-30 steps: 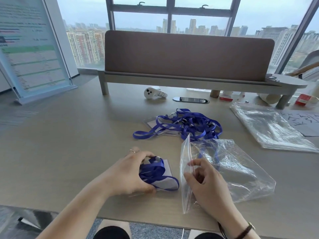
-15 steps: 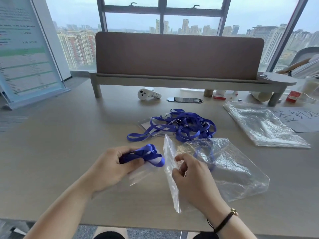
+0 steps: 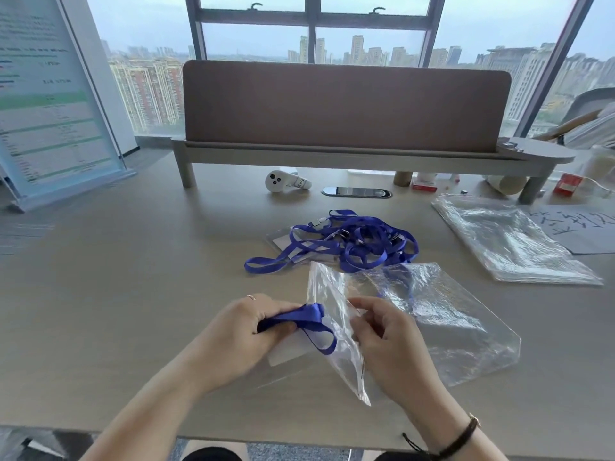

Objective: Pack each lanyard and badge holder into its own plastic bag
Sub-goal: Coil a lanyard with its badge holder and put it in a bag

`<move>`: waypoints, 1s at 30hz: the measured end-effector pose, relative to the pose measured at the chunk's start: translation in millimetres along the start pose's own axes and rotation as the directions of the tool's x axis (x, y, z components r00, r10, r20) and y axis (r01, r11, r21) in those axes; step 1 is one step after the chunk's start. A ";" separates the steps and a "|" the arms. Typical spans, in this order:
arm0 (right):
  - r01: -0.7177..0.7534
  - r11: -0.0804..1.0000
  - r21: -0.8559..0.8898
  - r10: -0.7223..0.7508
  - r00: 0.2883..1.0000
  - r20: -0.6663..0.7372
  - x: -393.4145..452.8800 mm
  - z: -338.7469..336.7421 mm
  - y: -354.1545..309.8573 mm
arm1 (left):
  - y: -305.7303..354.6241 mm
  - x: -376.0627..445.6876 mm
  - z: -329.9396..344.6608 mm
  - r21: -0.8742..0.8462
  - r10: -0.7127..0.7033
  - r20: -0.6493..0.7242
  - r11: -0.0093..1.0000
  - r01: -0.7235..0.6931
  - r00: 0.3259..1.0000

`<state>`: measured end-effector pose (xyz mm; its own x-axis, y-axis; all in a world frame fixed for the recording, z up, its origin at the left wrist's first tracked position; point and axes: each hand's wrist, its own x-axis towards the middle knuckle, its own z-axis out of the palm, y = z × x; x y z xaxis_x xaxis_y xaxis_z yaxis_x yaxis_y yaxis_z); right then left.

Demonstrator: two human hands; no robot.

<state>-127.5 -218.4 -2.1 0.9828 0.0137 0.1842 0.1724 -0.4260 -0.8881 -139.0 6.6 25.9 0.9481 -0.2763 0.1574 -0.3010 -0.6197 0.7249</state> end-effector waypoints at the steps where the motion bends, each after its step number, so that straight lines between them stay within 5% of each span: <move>1: -0.016 0.999 0.046 0.016 1.000 0.001 0.0 -0.6 0.3 | -0.7 -0.3 0.6 0.038 -0.006 0.015 0.999 0.006 1.000; 12: 0.203 0.979 -0.033 -0.203 0.979 0.023 -19.7 11.6 -19.4 | 20.8 3.5 20.0 0.134 0.000 -0.060 0.991 0.008 0.998; 19: 0.204 0.979 -0.001 -0.204 0.979 -0.026 -16.8 11.0 -20.7 | 23.3 13.3 40.9 0.247 -0.159 -0.165 0.949 0.197 0.973; 23: 0.200 0.980 0.016 -0.200 0.979 0.026 -14.7 10.6 -20.6 | 31.6 19.4 37.7 -0.137 -0.278 -0.169 0.957 0.257 0.946; 26: 0.170 0.983 0.072 -0.172 0.984 0.036 -15.4 11.0 -16.3 | 31.4 22.0 31.9 -0.451 -0.438 -0.026 0.807 0.381 0.899; 30: 0.085 0.981 0.174 -0.087 0.996 0.005 -9.4 10.3 -7.2 | 31.4 16.5 24.5 -0.567 -0.419 0.160 0.702 0.430 0.894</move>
<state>-137.3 -206.1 -1.8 0.9645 0.0551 0.2585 0.2638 -0.2597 -0.9290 -135.2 -35.4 34.8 0.9571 -0.1051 -0.2699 0.2548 -0.1375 0.9572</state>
